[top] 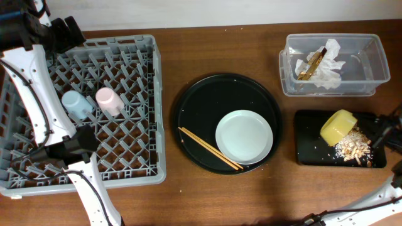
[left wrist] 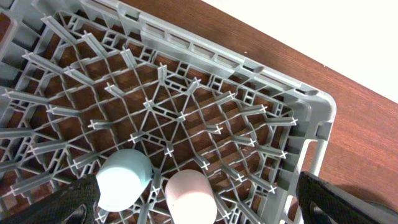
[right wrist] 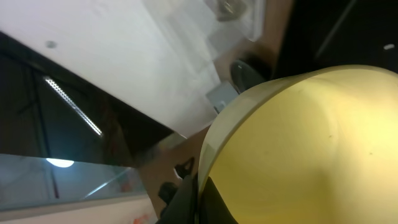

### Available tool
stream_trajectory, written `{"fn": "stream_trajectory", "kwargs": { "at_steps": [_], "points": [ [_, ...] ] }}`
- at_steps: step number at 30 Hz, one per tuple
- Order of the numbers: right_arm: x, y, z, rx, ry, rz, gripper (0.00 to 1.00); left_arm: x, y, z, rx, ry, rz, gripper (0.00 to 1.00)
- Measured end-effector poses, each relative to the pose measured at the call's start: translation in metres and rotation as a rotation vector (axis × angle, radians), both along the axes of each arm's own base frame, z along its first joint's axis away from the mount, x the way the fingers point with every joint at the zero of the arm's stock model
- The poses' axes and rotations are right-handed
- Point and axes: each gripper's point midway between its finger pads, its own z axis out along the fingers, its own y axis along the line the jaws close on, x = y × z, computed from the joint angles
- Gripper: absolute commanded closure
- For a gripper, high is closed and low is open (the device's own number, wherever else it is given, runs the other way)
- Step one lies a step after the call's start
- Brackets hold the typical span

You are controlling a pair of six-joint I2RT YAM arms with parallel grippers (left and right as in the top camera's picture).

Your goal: Sort waste into correct bins and load items into the dishwasher rack

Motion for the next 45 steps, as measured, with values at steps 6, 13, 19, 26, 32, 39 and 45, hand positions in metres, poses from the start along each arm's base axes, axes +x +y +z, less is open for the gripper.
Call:
{"fn": "stream_trajectory", "kwargs": {
  "at_steps": [6,13,19,26,32,39,45],
  "points": [
    [-0.004,-0.014,0.026,-0.04,-0.061,-0.073,0.96,0.0,0.0,0.0,0.0,0.0,0.0,0.01],
    [-0.003,-0.013,0.067,-0.081,-0.129,-0.113,0.96,0.0,0.0,0.0,0.0,0.0,0.0,0.01],
    [-0.003,-0.013,0.078,-0.083,-0.153,-0.131,0.96,0.0,0.0,0.0,0.0,0.0,0.0,0.01],
    [-0.003,-0.013,0.078,-0.093,-0.159,-0.129,0.96,0.0,0.0,0.0,0.0,0.0,0.0,0.01],
    [-0.002,-0.013,0.078,-0.152,-0.205,-0.118,0.96,0.0,0.0,0.0,0.0,0.0,0.0,0.01],
    [0.0,-0.003,0.075,-0.176,-0.196,-0.067,0.96,0.0,0.0,0.0,0.0,0.0,0.0,0.01],
    [0.004,0.005,0.077,-0.142,-0.156,-0.044,0.96,0.0,0.0,0.0,0.0,0.0,0.0,0.01]
  ]
}}
